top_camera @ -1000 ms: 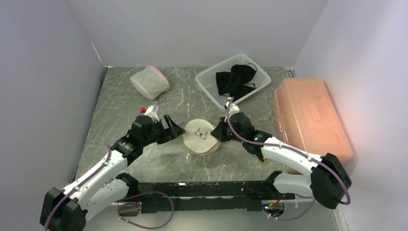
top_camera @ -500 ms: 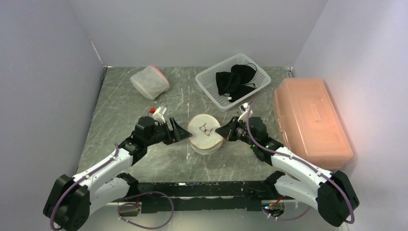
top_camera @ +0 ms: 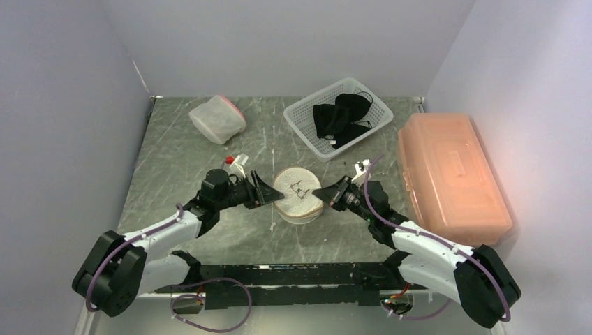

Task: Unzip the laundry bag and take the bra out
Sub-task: Adjust the laundry bag at the center of the board.

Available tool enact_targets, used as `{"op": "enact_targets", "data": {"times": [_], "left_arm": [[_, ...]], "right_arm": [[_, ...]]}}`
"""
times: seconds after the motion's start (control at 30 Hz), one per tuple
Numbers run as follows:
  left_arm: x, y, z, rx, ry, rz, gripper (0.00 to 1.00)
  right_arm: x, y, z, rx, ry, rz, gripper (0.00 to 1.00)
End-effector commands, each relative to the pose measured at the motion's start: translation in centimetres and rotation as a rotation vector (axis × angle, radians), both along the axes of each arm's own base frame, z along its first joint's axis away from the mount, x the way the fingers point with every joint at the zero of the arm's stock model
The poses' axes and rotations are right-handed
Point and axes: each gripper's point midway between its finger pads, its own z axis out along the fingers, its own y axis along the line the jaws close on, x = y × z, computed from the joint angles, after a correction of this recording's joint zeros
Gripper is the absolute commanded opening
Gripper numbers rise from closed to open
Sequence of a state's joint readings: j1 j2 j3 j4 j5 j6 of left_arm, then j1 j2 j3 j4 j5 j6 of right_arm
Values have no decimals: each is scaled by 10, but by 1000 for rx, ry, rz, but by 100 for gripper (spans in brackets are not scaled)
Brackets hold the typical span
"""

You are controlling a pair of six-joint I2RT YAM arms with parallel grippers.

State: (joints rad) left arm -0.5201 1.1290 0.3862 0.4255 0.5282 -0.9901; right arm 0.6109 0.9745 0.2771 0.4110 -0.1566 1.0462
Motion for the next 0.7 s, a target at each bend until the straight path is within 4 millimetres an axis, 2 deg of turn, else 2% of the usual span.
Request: {"op": "enact_targets", "data": {"times": [0.0, 0.17, 0.3, 0.33, 0.37, 0.47, 0.53, 0.67], "left_arm": [[-7, -7, 6, -37, -31, -45, 62], [-8, -13, 3, -45, -36, -84, 36], [-7, -16, 1, -34, -43, -110, 4], [-7, -16, 2, -26, -47, -114, 3], [-7, -16, 3, -17, -59, -119, 3], [-8, -13, 12, 32, -95, -139, 3], [-10, -10, 21, 89, -127, -174, 3], [-14, -8, 50, 144, -192, -239, 3]], "right_arm": [[10, 3, 30, 106, -70, -38, 0], [7, 9, 27, 93, -70, -6, 0], [1, 12, 29, 56, -92, 28, 0], [0, 11, 28, 36, -95, 36, 5], [-1, 10, 30, 18, -102, 45, 18], [-7, 5, 31, -58, -119, 88, 71], [-8, -5, 37, -124, -136, 96, 98], [-8, -33, 65, -198, -223, 74, 100]]}}
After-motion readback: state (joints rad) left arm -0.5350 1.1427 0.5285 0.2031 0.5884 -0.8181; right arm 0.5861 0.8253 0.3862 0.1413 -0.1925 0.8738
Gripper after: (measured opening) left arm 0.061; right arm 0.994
